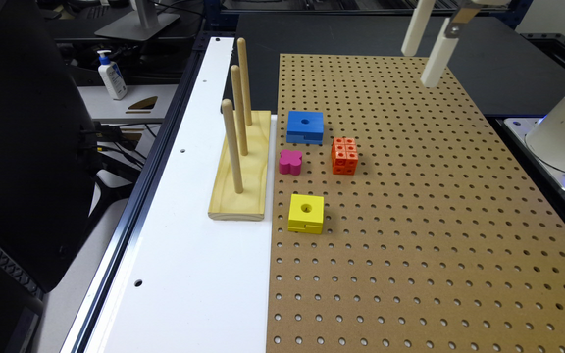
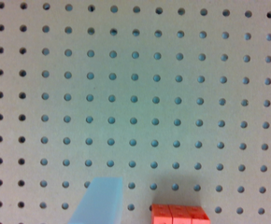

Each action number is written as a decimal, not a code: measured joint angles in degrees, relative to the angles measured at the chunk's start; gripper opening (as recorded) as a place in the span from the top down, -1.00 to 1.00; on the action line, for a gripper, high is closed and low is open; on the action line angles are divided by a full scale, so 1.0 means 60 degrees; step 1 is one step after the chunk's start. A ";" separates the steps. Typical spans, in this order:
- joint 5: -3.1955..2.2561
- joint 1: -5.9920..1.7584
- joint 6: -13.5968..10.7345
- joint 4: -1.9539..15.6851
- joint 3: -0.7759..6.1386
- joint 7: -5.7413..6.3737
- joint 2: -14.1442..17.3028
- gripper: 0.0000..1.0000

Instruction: Pick up pink flower.

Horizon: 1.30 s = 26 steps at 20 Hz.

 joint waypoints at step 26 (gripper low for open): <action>0.0001 -0.0018 0.0049 0.2148 0.0060 0.0019 0.2297 -1.00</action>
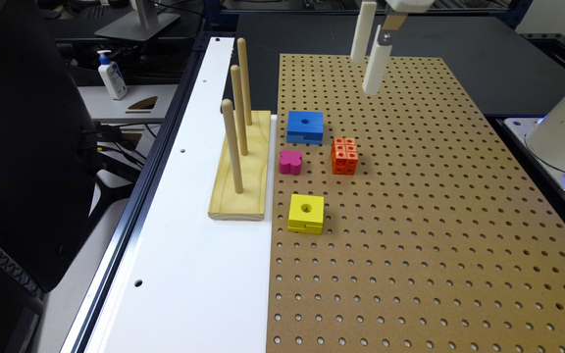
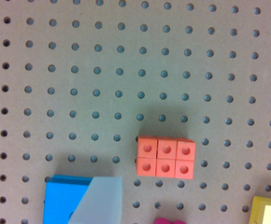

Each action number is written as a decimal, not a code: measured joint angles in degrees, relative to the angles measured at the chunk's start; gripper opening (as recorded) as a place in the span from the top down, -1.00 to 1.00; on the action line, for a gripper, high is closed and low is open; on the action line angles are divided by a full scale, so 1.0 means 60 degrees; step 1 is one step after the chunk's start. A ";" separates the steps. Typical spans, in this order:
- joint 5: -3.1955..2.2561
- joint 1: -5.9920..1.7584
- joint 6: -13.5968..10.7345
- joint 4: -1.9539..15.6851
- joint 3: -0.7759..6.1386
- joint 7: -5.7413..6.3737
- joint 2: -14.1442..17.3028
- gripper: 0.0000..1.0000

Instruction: Pick up pink flower.

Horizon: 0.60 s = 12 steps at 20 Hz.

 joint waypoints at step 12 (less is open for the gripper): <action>-0.0006 -0.0112 0.0003 0.1535 -0.0001 0.0000 0.1565 -1.00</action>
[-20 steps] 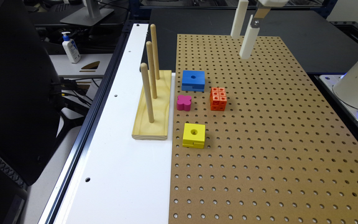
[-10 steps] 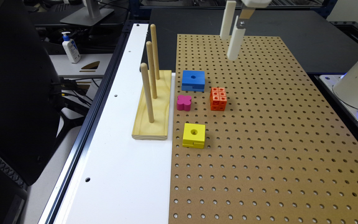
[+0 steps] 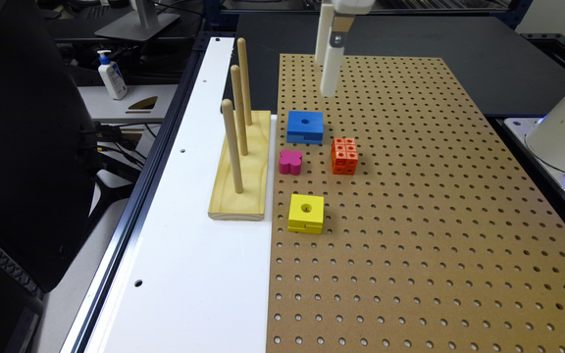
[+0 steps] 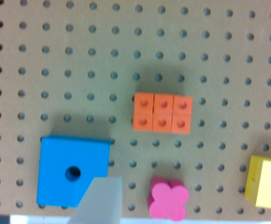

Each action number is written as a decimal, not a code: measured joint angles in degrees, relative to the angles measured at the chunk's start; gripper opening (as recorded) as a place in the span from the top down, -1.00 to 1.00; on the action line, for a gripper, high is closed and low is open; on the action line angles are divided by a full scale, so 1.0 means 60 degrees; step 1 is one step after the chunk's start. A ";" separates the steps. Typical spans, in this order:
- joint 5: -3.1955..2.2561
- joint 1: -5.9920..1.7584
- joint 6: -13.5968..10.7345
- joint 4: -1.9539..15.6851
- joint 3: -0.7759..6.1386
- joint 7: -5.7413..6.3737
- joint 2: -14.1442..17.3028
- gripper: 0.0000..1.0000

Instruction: Pick up pink flower.

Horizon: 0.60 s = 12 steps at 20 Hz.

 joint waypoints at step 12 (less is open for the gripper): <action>-0.0001 0.0000 0.0549 0.0010 0.0000 0.0000 0.0759 -1.00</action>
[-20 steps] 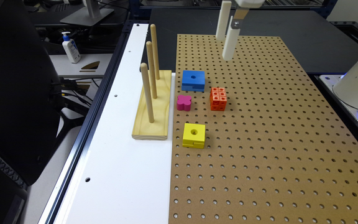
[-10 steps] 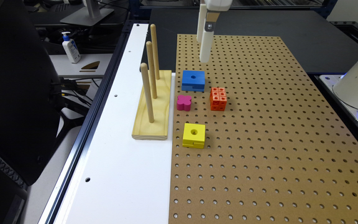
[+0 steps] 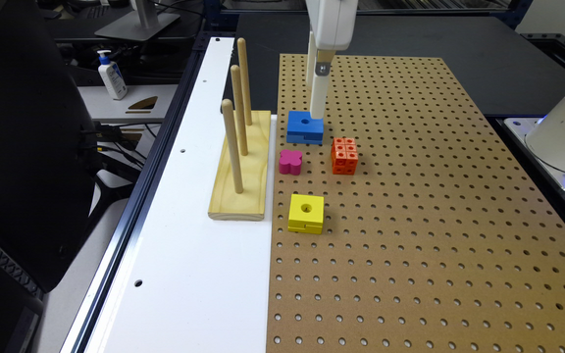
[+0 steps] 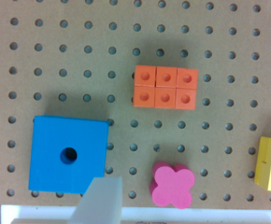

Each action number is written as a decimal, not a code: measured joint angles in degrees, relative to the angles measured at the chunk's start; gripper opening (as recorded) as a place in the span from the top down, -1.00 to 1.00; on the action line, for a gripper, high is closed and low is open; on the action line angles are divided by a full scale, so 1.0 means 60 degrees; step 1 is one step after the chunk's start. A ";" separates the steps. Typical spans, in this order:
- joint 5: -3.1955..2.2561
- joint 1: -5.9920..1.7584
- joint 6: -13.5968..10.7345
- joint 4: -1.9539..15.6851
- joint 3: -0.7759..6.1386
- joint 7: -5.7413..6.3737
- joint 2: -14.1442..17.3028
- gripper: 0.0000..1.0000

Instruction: Pick up pink flower.

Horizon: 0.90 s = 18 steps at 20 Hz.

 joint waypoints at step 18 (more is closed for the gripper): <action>-0.0007 0.0000 0.0939 -0.0024 0.0000 0.0000 0.1030 -1.00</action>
